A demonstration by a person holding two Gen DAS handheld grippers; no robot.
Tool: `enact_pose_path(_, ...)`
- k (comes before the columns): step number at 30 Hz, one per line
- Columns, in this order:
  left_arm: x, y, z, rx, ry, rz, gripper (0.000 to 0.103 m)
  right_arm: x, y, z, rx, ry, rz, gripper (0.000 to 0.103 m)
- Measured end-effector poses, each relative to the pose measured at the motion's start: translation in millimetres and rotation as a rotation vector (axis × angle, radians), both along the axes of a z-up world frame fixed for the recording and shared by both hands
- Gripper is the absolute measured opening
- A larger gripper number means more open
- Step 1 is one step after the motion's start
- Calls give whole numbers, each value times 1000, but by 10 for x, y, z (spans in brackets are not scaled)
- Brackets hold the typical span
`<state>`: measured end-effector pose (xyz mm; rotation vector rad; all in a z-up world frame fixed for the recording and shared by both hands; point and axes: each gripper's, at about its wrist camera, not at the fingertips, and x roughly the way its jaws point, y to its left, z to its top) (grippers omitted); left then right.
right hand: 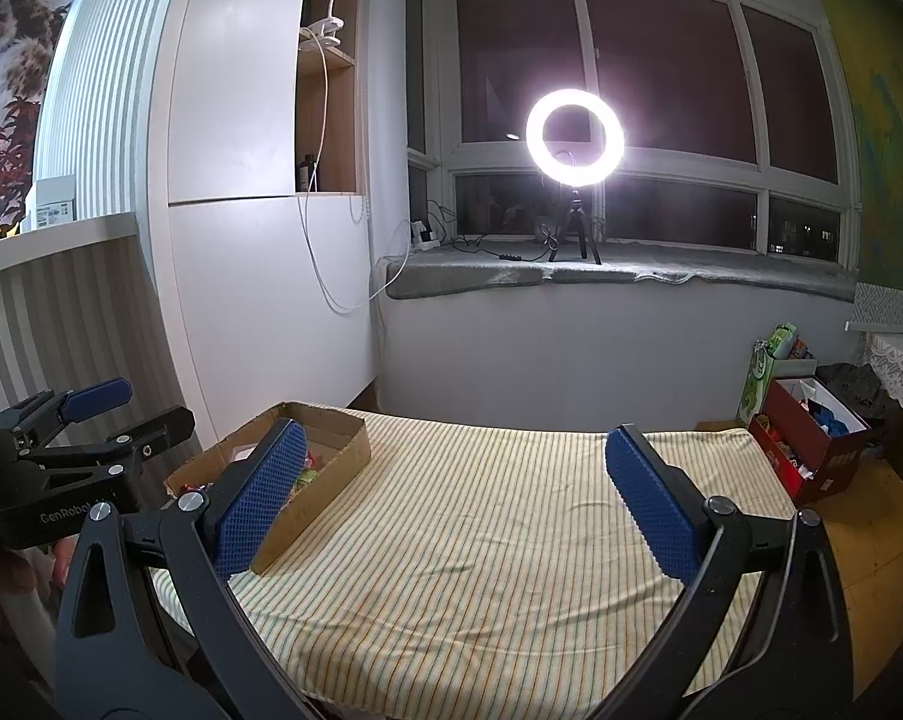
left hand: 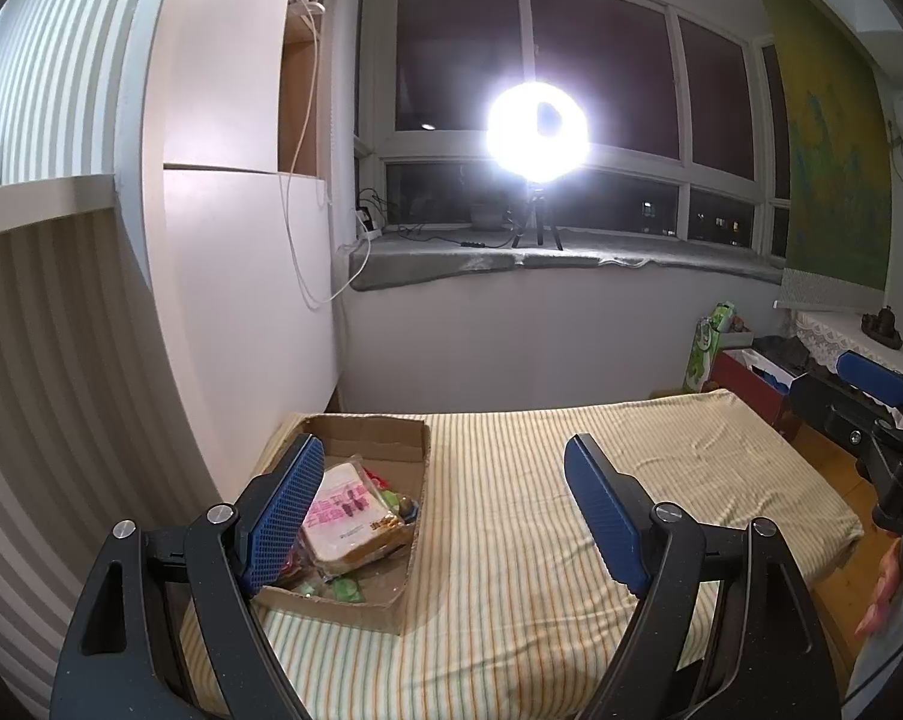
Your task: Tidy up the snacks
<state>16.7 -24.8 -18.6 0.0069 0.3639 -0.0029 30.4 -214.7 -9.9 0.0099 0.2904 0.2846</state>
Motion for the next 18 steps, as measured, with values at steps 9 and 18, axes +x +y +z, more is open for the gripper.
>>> enact_pose_path(9,48,-105,-43,70,2,17,84,48,-13,-43,-5,16,1,102)
enact_pose_path(18,86,-89,-89,59,-9,31,86,97,-8,-106,-4,31,3,102)
